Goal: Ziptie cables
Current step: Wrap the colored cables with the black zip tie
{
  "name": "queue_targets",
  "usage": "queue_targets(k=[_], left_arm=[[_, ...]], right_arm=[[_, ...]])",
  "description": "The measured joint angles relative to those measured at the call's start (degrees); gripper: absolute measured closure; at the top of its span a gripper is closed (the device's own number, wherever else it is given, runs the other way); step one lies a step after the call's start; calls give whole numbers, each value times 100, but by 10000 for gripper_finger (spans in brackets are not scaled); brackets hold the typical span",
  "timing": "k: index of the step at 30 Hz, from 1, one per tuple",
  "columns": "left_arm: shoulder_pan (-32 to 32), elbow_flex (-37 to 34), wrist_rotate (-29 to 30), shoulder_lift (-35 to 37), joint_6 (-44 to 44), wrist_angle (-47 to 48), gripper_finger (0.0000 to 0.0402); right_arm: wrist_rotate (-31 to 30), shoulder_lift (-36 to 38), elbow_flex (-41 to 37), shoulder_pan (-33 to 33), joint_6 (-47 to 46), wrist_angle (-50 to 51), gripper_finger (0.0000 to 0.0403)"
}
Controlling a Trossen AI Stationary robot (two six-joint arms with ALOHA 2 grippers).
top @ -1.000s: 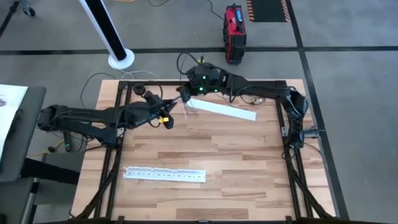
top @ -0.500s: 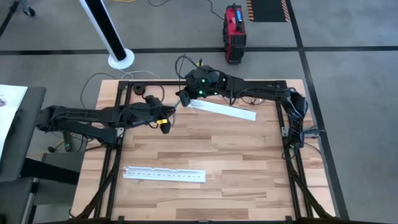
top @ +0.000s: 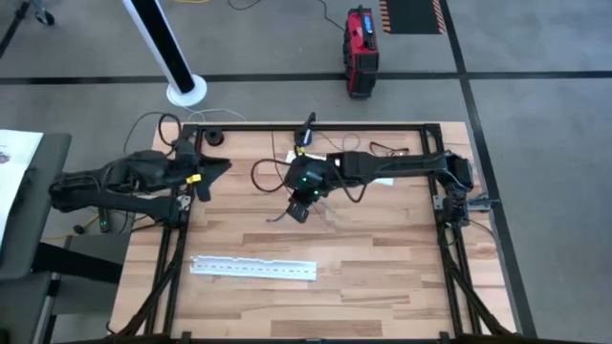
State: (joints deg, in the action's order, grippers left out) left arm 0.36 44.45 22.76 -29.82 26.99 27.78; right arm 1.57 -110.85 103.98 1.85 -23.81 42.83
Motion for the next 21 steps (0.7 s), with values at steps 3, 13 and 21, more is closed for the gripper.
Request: queue_targets(k=[3,13,21], left_arm=[[0,0,1,129,227,430,327],[0,-161,-166,-184,330,457,327],[0,-411,-734,-1036,94,24,326]], right_arm=[[-338,0,-51,-49,-282,56,403],[-834,-9,-522,85,-244,1879,381],[-617,-7,-581,180,93,2065,257]])
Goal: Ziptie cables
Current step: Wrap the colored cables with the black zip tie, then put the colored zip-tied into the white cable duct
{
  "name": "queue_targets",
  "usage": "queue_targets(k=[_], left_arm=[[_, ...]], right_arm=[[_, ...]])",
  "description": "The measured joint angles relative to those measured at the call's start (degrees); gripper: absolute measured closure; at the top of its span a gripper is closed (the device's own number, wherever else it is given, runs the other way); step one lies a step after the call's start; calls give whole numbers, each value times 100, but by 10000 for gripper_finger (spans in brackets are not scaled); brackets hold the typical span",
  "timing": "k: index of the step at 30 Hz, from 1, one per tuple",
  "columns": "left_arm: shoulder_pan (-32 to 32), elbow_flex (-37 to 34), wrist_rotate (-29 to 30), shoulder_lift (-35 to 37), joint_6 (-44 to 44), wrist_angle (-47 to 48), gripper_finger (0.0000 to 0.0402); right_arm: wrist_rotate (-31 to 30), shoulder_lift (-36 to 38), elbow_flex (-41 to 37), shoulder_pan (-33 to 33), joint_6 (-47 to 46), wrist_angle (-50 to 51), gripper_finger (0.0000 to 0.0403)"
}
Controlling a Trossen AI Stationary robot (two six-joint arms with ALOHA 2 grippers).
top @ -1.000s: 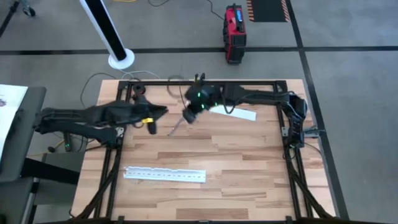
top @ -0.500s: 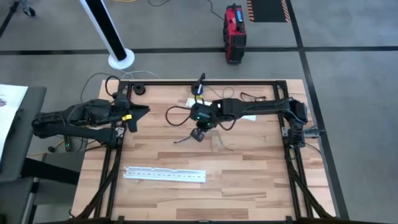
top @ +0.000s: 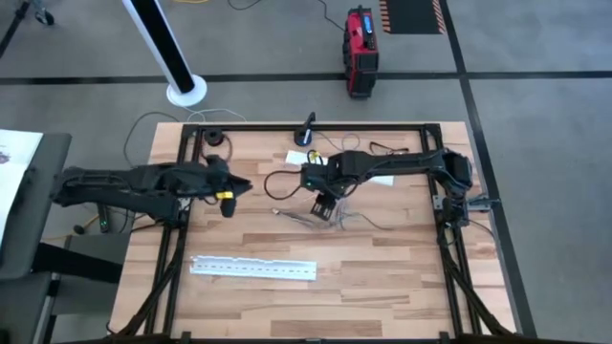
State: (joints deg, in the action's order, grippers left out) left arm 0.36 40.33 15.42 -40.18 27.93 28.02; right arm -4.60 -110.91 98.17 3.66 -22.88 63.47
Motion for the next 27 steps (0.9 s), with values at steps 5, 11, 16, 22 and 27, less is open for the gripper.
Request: queue_targets(k=[5,11,16,22,27], left_arm=[[0,-227,-386,-836,-597,-699,326],[-7,-215,-1535,-1938,-2001,-1038,326],[-275,215,-2344,-2854,-2838,-455,326],[-746,1147,-2609,-3989,-3982,225,326],[-1028,1919,-2604,-5008,-5307,973,326]], right_arm=[[-318,20,0,356,393,536,186],[-475,613,0,1055,1108,1177,164],[-474,1450,0,1618,1110,1223,164],[-473,2116,4,1814,1046,1194,164],[-468,2354,2,1710,1074,1092,164]])
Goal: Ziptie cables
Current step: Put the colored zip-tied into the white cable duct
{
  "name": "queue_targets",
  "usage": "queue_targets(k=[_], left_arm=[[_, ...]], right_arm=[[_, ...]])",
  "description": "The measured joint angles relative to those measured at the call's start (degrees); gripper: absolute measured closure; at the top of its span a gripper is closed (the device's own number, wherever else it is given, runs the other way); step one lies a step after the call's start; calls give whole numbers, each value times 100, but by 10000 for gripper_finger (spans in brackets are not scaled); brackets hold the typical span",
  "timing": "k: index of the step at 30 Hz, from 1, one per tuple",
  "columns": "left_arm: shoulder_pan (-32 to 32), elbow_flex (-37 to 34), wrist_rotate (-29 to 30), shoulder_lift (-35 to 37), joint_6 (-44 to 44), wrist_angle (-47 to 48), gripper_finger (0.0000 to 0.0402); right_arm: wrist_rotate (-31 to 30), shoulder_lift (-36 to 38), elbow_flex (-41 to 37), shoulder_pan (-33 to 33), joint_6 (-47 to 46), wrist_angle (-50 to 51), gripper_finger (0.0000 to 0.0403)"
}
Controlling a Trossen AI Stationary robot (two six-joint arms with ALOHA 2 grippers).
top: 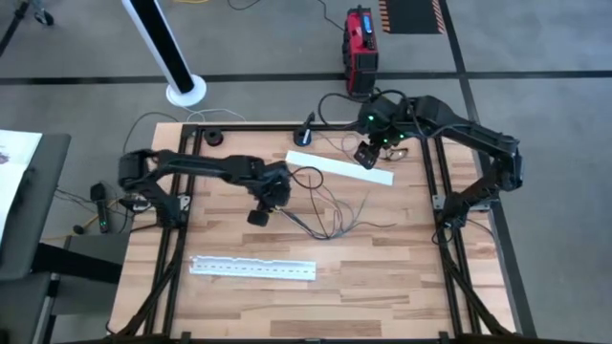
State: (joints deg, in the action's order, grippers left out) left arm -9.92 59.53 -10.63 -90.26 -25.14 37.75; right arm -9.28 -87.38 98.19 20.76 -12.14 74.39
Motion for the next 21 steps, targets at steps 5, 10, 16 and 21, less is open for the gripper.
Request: queue_targets(k=[5,10,16,21], left_arm=[[-180,417,106,-799,-729,508,326],[-247,542,24,-1246,-1065,482,326],[-270,542,-25,-1593,-1250,183,326],[-242,544,596,-1686,-757,-188,326]], right_arm=[[6,143,2,-196,-25,33,164],[18,160,0,-452,-62,48,164],[20,160,0,-745,-167,64,164],[35,160,-2,-951,-302,135,164]])
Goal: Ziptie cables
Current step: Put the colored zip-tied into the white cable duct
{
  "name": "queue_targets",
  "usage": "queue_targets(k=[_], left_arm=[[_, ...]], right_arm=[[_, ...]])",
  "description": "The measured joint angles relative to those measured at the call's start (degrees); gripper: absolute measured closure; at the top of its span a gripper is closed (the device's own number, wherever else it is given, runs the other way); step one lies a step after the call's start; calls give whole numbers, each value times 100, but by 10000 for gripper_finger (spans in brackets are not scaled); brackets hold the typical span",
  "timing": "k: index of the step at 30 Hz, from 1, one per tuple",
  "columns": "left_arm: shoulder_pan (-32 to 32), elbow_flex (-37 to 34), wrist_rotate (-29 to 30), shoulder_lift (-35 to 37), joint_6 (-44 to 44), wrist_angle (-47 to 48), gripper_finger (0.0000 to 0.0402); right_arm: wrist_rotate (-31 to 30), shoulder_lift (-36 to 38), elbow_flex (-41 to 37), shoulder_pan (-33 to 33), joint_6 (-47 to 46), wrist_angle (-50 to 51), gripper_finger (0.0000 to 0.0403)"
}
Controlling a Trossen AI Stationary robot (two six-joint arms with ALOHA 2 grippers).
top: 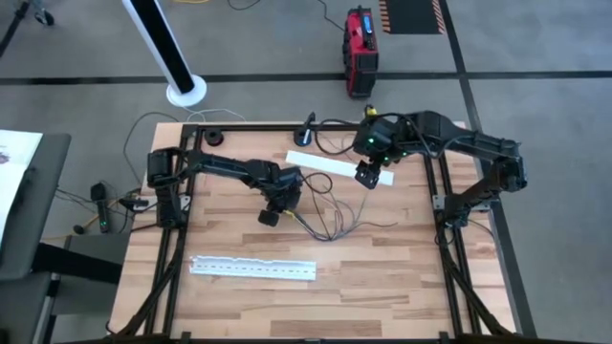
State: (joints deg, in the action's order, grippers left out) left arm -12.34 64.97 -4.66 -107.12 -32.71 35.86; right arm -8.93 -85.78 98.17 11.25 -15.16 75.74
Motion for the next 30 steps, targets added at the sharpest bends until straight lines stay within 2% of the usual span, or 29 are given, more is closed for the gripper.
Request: queue_targets(k=[12,15,20,24,30], left_arm=[[11,-6,-320,-67,473,-361,329],[15,-27,-277,-67,488,-358,351],[-7,-44,-708,-69,510,-420,384],[5,-54,-717,-68,810,-562,369],[37,-59,-404,-67,992,-641,359]], right_arm=[[0,0,0,-147,-103,-24,164],[-1,0,0,-151,-172,-8,164],[0,0,0,-169,-197,13,164],[-1,0,0,-193,-198,17,164],[-2,0,0,-227,-254,16,164]])
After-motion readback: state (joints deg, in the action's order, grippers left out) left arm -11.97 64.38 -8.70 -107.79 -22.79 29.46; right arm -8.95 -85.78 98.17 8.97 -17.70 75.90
